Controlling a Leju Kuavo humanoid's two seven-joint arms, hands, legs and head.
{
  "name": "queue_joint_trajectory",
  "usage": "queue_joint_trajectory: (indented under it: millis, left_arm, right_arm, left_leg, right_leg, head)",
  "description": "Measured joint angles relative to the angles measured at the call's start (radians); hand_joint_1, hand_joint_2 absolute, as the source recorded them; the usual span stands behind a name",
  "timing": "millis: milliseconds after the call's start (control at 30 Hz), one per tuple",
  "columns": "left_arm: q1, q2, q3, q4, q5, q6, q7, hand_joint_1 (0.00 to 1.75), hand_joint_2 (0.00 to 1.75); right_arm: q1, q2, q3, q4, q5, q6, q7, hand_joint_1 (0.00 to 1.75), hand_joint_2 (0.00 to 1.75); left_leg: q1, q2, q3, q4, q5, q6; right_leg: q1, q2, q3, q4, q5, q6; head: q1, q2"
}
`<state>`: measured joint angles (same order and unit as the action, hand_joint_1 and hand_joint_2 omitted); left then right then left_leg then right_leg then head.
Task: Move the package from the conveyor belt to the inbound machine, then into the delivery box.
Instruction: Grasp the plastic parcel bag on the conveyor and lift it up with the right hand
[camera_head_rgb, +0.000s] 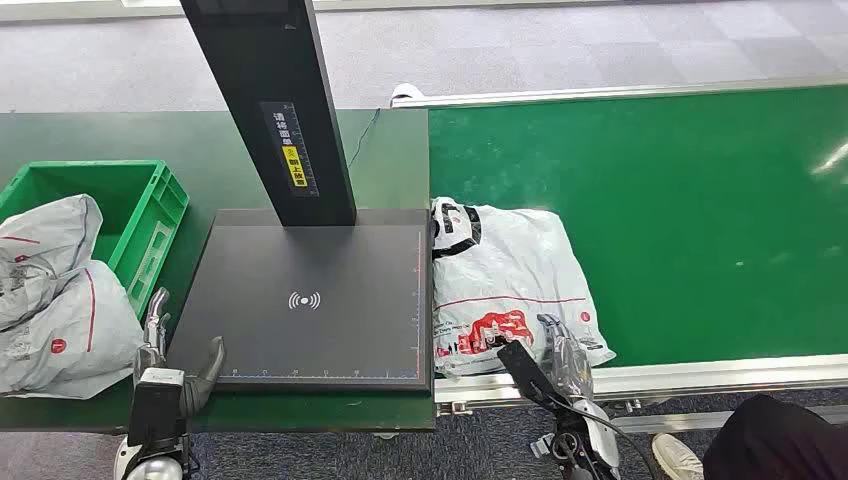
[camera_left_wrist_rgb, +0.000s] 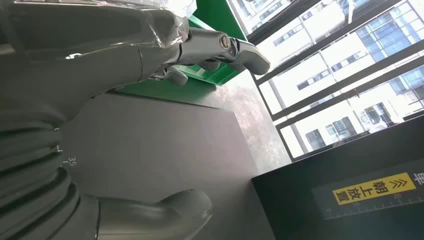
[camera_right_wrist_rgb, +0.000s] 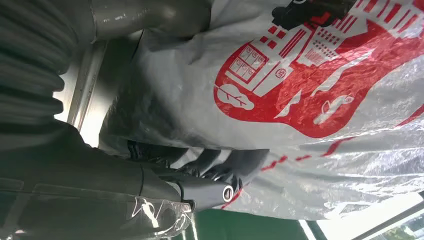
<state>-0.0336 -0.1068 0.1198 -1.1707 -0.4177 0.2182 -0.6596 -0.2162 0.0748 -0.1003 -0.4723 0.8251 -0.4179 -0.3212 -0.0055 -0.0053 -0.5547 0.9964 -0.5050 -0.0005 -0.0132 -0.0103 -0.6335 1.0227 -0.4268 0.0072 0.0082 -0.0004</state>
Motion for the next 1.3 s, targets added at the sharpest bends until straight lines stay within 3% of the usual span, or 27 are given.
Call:
queue_joint_trajectory:
  millis: [400, 567, 833, 1300]
  left_arm:
    - [-0.001, 0.001, 0.0, 0.0, 0.0, 0.0, -0.003, 0.0, 1.75]
    - [-0.001, 0.001, 0.001, 0.0, 0.0, 0.0, -0.006, 0.0, 1.75]
    - [0.001, 0.002, 0.01, 0.001, -0.003, 0.004, -0.007, 0.0, 1.75]
    - [0.004, 0.002, 0.025, 0.0, 0.0, 0.011, -0.013, 0.0, 1.75]
  right_arm:
    - [-0.011, 0.006, -0.01, 0.0, 0.004, 0.011, -0.006, 1.75, 1.75]
    - [0.001, 0.023, -0.01, -0.028, -0.017, 0.075, -0.035, 1.75, 1.75]
    - [0.117, 0.06, 0.045, -0.318, -0.11, 0.181, -0.04, 1.75, 1.75]
    - [0.205, 0.007, 0.134, -0.768, -0.099, 0.108, -0.003, 1.75, 1.75]
  left_leg:
    - [0.0, 0.0, 0.0, 0.0, 0.0, 0.0]
    - [0.0, 0.0, 0.0, 0.0, 0.0, 0.0]
    - [0.0, 0.0, -0.001, 0.0, 0.0, 0.0]
    - [0.0, 0.0, 0.0, 0.0, 0.0, 0.0]
  right_leg:
    - [0.0, 0.0, 0.0, 0.0, 0.0, 0.0]
    - [0.0, 0.0, 0.0, 0.0, 0.0, 0.0]
    - [0.0, 0.0, -0.001, 0.0, 0.0, 0.0]
    - [0.0, 0.0, -0.001, 0.0, 0.0, 0.0]
  head:
    - [0.0, 0.0]
    - [0.0, 0.0]
    - [0.0, 0.0]
    - [0.0, 0.0]
